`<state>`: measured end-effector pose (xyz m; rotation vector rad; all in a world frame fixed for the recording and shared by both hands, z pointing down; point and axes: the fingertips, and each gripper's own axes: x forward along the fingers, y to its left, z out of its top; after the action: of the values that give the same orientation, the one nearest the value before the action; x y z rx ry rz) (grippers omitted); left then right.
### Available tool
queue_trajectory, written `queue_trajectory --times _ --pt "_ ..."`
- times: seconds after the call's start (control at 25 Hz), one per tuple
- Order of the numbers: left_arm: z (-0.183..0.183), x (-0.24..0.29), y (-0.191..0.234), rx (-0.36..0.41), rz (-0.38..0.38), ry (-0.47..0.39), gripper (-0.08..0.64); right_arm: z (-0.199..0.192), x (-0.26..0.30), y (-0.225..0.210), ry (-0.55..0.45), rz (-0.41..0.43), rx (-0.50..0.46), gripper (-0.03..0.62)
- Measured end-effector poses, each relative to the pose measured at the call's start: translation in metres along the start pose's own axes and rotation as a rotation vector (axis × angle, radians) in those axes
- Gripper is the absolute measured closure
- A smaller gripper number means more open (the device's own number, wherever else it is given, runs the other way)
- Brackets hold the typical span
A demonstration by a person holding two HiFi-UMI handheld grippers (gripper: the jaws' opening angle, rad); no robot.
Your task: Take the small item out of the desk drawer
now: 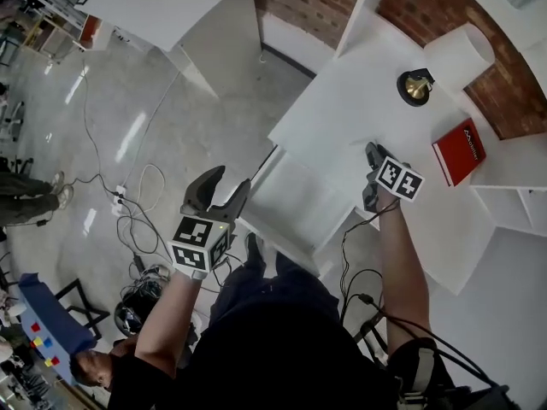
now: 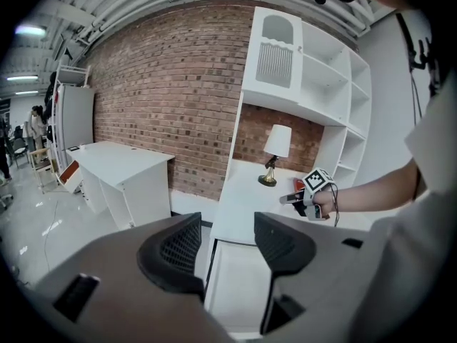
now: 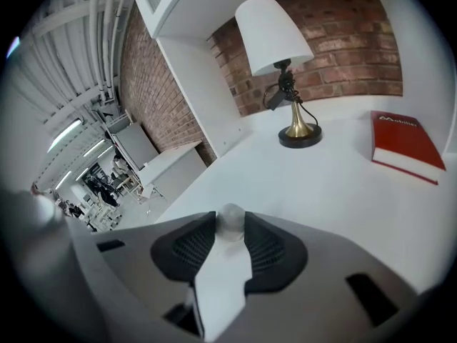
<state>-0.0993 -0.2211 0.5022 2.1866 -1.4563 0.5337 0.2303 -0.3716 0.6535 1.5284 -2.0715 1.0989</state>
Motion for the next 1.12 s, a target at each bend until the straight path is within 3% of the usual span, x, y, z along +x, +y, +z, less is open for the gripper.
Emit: queue_trajectory --times 0.28,0.52,0.8,1.12 --pt "-0.005 -0.002 0.009 -0.034 0.036 -0.003 0.331 -0.008 0.022 -0.010 0.034 -0.026 0.030 0.451" --pt "-0.004 -0.006 0.013 -0.041 0.040 -0.014 0.331 -0.014 0.021 -0.020 0.075 -0.121 -0.060 0.391" --pt "0.004 -0.010 0.014 -0.035 0.021 -0.036 0.331 0.024 -0.016 -0.004 -0.081 -0.167 -0.134 0.395" --pt "0.047 -0.017 0.022 0.022 0.020 -0.120 0.331 0.083 -0.091 0.051 -0.312 -0.127 -0.237 0.422"
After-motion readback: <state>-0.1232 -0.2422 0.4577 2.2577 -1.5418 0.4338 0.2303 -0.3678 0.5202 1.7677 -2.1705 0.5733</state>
